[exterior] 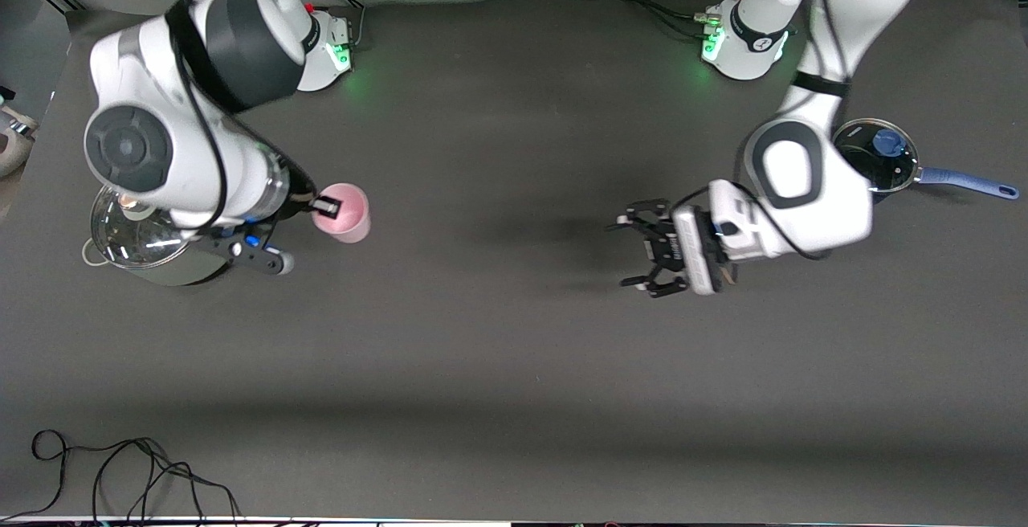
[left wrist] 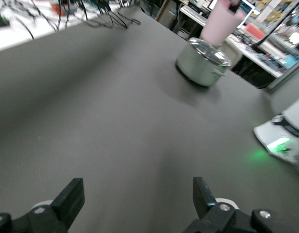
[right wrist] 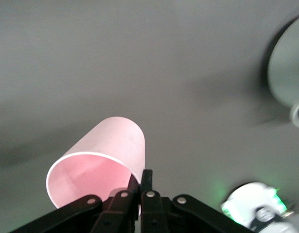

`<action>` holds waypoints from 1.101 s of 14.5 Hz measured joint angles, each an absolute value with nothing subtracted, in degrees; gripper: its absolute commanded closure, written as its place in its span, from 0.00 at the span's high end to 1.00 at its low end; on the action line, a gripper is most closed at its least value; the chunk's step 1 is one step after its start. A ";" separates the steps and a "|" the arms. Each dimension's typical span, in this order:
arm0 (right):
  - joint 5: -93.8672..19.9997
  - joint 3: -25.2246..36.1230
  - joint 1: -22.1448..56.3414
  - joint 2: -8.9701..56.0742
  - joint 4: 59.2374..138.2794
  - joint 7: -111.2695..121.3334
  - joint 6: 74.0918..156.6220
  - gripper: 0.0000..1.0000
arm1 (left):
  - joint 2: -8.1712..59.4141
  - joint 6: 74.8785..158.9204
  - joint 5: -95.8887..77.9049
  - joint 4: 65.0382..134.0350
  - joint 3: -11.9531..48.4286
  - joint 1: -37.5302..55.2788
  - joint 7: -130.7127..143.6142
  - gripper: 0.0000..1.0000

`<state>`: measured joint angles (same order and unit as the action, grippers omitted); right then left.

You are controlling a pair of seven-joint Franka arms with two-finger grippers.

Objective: Transfer pink cup from left to right arm
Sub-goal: 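Carry the cup with the right gripper while the left gripper withdraws, then set the cup on the table and open the right gripper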

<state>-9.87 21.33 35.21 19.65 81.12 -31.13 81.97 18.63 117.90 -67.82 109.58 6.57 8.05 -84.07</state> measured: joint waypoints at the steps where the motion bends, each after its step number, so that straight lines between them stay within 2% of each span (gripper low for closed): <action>1: -9.75 23.04 35.14 19.66 83.52 -27.61 83.71 0.00 | 18.63 113.83 -64.39 108.54 6.54 5.85 -79.67 0.99; 4: -9.72 25.82 34.87 19.70 92.44 -21.62 92.64 0.00 | 18.64 99.54 -49.38 104.47 6.50 -1.12 -62.59 1.00; 7: -9.69 25.86 35.18 19.82 100.86 -19.80 102.52 0.00 | 18.54 87.39 -33.58 96.86 6.47 -5.33 -47.69 1.00; 13: -9.70 25.95 33.53 21.01 115.99 -12.60 122.54 0.00 | 17.63 82.45 -11.48 88.01 7.30 -5.57 -29.95 1.00; 16: -11.22 25.97 31.70 22.57 118.04 -8.68 125.82 0.00 | 14.89 80.23 -5.56 86.21 7.22 -5.66 -17.85 1.00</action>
